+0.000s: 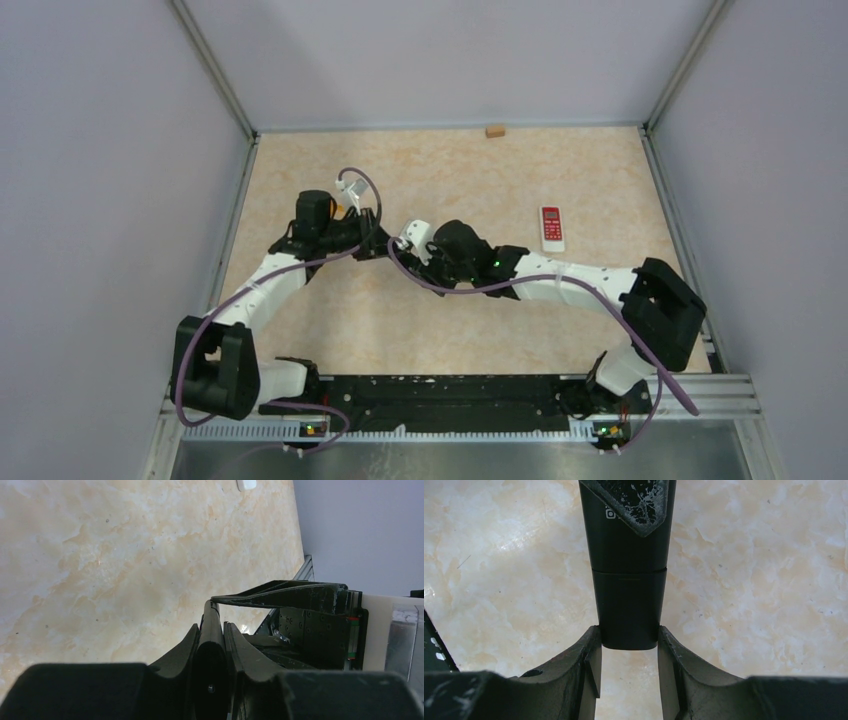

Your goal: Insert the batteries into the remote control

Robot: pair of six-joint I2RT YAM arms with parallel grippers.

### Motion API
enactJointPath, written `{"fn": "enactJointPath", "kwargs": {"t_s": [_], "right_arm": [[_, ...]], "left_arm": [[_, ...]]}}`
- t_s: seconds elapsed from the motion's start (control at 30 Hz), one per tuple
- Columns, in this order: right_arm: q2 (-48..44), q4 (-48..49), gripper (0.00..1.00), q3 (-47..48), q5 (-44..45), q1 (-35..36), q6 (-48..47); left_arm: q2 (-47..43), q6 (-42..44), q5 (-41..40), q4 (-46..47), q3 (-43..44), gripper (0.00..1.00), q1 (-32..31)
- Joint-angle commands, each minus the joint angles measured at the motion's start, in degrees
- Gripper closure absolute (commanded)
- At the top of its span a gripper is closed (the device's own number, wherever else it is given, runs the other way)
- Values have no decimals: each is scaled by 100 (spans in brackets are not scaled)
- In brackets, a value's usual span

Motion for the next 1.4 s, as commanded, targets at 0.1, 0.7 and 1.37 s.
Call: {"fn": "enactJointPath", "kwargs": {"t_s": [0.1, 0.7, 1.37], "right_arm": [[129, 178, 75, 393, 42, 62, 18], [220, 255, 74, 576, 34, 17, 69], [698, -487, 70, 1251, -37, -240, 410]], "left_arm": [[166, -197, 892, -215, 383, 100, -60], [20, -146, 1430, 245, 49, 100, -147], [147, -370, 1730, 204, 306, 100, -322]]}}
